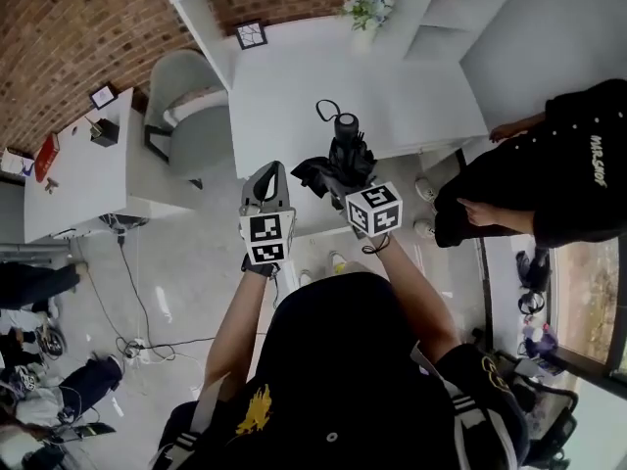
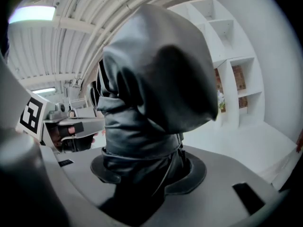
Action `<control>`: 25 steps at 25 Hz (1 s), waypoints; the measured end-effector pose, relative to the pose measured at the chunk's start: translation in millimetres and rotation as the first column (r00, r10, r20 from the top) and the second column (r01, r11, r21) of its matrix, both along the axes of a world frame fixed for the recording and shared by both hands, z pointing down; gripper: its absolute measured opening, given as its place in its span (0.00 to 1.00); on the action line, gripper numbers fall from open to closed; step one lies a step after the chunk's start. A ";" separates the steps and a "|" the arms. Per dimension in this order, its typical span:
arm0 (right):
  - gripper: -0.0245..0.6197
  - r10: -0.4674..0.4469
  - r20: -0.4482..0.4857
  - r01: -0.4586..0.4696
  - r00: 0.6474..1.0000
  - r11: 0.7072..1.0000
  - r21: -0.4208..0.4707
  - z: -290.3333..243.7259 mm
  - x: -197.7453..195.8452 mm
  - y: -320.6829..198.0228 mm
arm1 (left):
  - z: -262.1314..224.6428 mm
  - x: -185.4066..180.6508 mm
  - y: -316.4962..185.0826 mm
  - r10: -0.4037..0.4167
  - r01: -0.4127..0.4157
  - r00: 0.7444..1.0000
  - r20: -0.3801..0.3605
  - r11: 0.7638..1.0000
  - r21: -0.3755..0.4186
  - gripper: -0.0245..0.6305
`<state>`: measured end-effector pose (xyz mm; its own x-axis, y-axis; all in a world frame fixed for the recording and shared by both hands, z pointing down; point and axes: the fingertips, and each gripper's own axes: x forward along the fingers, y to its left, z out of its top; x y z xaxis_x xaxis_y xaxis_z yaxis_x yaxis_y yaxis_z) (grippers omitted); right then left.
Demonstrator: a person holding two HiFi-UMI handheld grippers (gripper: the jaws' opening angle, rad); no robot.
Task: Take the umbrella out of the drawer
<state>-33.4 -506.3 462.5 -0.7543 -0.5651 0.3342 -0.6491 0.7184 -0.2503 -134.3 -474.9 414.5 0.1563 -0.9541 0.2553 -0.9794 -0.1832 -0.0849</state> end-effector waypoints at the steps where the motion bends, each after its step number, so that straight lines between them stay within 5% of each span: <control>1: 0.40 0.015 0.027 -0.015 1.000 1.000 0.010 -12.4 1.8 -2.1 | -9.5 0.0 -3.3 0.006 -0.006 1.000 0.004 1.000 0.020 0.07; 8: 0.40 0.078 0.194 -0.095 0.978 0.993 0.077 -86.9 33.7 -6.4 | -64.4 30.5 -16.9 0.058 -0.060 0.998 0.019 0.992 0.113 0.06; 16: 0.40 0.093 0.278 -0.124 0.956 0.988 0.096 -121.8 58.7 -8.8 | -87.8 51.5 -28.2 0.077 -0.084 0.996 0.053 0.984 0.154 0.07; 25: 0.40 0.058 0.309 -0.116 0.949 0.978 0.172 -162.0 42.6 8.8 | -118.4 17.5 -7.5 0.030 -0.042 0.998 0.059 0.976 0.213 0.07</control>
<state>9.2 -497.5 300.5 -0.7484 -0.6630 -0.0179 -0.6261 0.7152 -0.3107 -116.8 -482.4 296.0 0.1826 -0.9817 0.0550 -0.9652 -0.1896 -0.1799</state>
